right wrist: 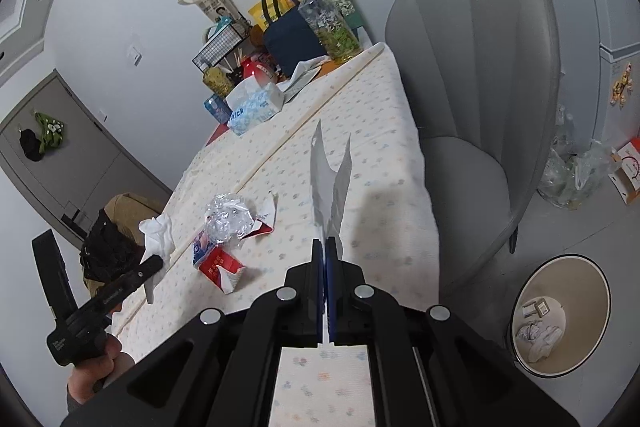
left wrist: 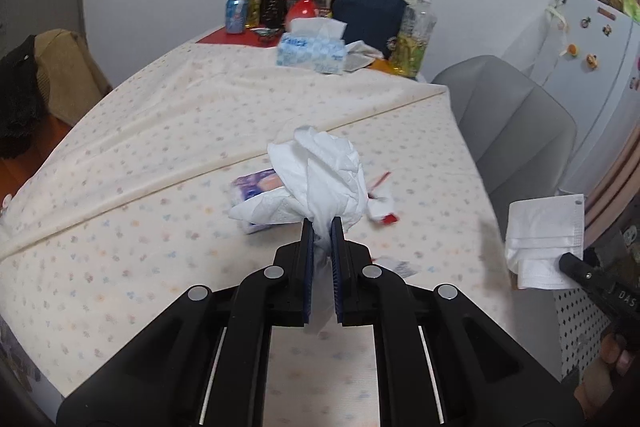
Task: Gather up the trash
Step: 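Carry the tissue and white paper toward the floor bin with both grippers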
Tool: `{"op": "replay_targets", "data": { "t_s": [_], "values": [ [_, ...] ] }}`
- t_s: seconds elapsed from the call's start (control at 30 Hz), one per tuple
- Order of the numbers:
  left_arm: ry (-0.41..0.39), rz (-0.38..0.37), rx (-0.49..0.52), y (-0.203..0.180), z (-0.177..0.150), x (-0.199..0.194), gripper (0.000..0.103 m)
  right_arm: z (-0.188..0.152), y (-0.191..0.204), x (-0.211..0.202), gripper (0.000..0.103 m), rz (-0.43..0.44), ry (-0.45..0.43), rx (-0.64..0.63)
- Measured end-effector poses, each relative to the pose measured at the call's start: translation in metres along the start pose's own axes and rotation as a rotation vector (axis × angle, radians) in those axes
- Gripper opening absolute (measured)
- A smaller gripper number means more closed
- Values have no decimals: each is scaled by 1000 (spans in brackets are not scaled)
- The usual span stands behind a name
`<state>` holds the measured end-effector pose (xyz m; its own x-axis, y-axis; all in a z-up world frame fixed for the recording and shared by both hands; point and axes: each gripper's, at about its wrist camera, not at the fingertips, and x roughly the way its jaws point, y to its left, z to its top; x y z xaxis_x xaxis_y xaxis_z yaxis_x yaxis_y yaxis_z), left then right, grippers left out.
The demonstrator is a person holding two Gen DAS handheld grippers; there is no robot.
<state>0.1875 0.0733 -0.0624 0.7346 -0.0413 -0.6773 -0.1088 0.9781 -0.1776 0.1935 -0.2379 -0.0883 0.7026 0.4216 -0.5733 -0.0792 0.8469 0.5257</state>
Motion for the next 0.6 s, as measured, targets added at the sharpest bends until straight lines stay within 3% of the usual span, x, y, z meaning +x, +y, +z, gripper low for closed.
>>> {"op": "replay_targets", "data": {
  "t_s": [0.6],
  "values": [
    [67, -229, 226, -179, -9, 32, 9, 3, -123, -91, 2, -160, -113, 143]
  ]
}}
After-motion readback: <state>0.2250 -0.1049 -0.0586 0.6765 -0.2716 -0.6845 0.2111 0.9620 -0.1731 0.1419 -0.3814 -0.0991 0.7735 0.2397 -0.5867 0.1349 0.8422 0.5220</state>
